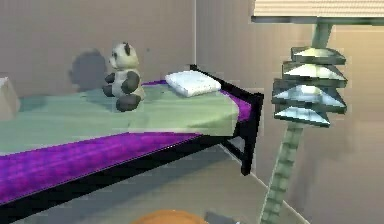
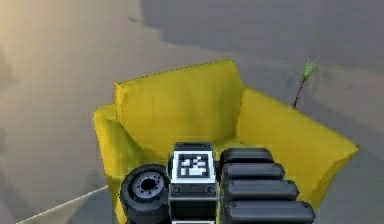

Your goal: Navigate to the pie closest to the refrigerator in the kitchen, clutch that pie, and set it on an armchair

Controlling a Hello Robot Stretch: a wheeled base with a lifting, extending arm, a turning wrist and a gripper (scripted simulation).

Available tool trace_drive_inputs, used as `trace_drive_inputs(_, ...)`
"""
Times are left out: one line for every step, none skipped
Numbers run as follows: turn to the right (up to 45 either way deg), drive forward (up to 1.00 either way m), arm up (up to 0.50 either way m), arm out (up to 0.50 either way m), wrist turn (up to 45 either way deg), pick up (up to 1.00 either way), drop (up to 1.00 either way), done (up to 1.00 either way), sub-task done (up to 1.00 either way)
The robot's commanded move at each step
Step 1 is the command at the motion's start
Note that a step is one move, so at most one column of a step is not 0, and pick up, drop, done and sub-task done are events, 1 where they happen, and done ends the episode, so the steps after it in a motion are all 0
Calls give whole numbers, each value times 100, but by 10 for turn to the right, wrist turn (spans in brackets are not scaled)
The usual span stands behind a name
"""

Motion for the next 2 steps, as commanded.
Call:
trace_drive_inputs(-240, 0, 0, 0, 0, 0, 0, 0, 0)
trace_drive_inputs(0, 5, 0, 0, 0, 0, 0, 0, 0)
